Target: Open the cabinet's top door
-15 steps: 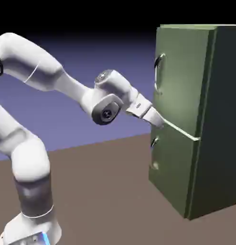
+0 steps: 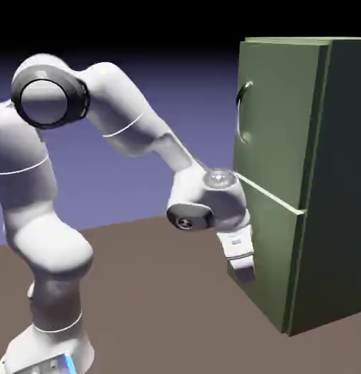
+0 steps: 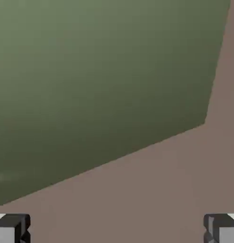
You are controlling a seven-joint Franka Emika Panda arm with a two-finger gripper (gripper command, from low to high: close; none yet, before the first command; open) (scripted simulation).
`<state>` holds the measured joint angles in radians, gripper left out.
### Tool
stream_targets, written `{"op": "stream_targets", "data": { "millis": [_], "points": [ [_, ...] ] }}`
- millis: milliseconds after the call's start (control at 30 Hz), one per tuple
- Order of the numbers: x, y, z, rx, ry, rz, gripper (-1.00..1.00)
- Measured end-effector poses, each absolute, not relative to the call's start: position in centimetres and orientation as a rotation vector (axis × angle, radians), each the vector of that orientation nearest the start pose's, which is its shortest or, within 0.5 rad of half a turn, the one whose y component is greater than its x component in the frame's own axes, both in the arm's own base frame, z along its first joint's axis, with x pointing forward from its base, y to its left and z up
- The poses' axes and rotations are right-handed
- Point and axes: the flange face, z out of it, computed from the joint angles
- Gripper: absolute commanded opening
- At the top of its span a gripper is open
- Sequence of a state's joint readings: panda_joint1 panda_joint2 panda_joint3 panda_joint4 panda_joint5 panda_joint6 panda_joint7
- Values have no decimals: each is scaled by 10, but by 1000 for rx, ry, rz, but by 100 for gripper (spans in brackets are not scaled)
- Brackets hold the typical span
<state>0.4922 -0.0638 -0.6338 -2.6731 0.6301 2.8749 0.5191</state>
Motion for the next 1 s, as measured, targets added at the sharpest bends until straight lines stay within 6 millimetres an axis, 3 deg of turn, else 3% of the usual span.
{"op": "stream_targets", "data": {
  "millis": [167,300,433,567,800,1000],
  "points": [
    [417,-123,241,-2193,1845,-176,0],
    [412,-148,228,-2116,1981,-178,0],
    [409,-174,228,-2032,2095,-237,0],
    [409,-200,244,-1928,2175,-347,0],
    [473,-252,373,-1653,2035,-764,0],
    [495,-291,501,-1416,1876,-1079,0]
  ]
}}
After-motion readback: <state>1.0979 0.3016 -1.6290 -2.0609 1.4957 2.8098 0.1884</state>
